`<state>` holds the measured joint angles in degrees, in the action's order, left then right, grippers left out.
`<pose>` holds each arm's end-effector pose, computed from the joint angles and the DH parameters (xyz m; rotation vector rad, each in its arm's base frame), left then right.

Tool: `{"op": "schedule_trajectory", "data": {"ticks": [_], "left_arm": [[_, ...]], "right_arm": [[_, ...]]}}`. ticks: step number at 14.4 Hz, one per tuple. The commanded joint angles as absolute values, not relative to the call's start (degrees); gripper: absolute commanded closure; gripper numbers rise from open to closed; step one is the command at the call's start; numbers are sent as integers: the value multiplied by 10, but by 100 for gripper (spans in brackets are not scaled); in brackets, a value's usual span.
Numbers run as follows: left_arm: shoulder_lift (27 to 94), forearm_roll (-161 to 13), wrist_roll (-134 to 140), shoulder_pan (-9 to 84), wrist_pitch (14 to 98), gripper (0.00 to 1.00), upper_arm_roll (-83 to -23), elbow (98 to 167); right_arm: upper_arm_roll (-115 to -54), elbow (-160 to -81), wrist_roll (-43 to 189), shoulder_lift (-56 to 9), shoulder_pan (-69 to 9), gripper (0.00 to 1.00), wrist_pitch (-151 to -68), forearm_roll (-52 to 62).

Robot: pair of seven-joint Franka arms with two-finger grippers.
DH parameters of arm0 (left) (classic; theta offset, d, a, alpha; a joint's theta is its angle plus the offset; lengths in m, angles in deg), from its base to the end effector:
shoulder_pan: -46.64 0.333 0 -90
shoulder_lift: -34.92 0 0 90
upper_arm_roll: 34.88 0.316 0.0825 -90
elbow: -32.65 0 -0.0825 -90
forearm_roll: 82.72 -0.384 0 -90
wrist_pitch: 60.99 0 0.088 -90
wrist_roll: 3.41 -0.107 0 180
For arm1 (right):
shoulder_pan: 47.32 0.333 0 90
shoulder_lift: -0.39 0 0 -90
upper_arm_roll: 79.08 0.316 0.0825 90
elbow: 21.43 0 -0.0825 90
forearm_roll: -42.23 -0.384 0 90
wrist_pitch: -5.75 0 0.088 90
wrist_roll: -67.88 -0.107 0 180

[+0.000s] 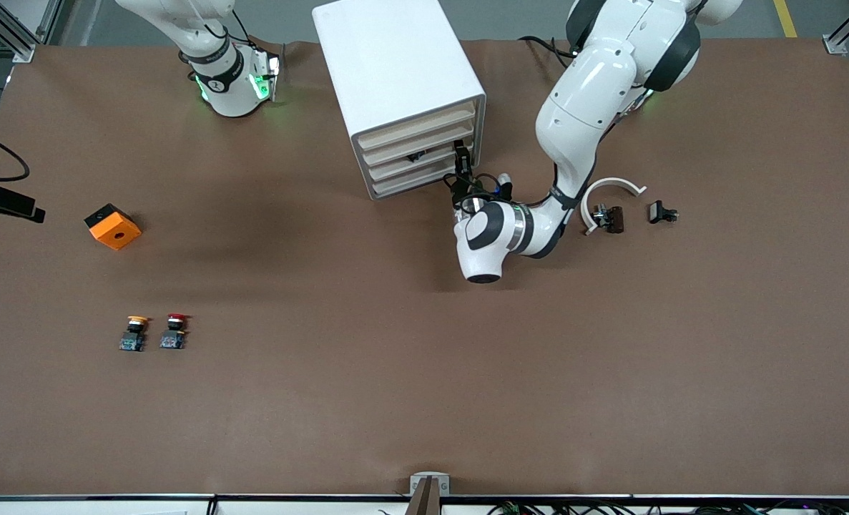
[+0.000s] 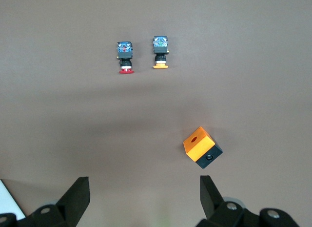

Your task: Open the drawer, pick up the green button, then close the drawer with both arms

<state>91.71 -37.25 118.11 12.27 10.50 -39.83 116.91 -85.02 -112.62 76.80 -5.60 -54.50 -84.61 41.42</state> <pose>0.3937 -0.4344 0.1030 -1.2171 -1.4016 1.2125 0.5667 -0.1277 0.5561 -3.1084 0.1155 0.1801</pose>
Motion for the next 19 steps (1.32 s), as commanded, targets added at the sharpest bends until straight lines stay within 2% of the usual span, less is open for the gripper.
{"op": "schedule_trajectory", "data": {"ticks": [1, 10, 14, 19], "left_arm": [[919, -348, 1189, 130, 99, 88, -396, 1163], [918, -326, 1190, 190, 125, 88, -393, 1161], [917, -297, 1191, 238, 142, 88, -393, 1159], [916, -277, 1189, 278, 161, 85, -393, 1154]], "right_arm": [[-843, -1117, 761, -58, -554, 0, -843, 405], [-838, -1117, 487, -56, -490, 0, -831, 395], [-837, -1116, 332, -64, -394, 0, -863, 394], [-838, -1116, 152, -120, -277, 0, -925, 377]]}}
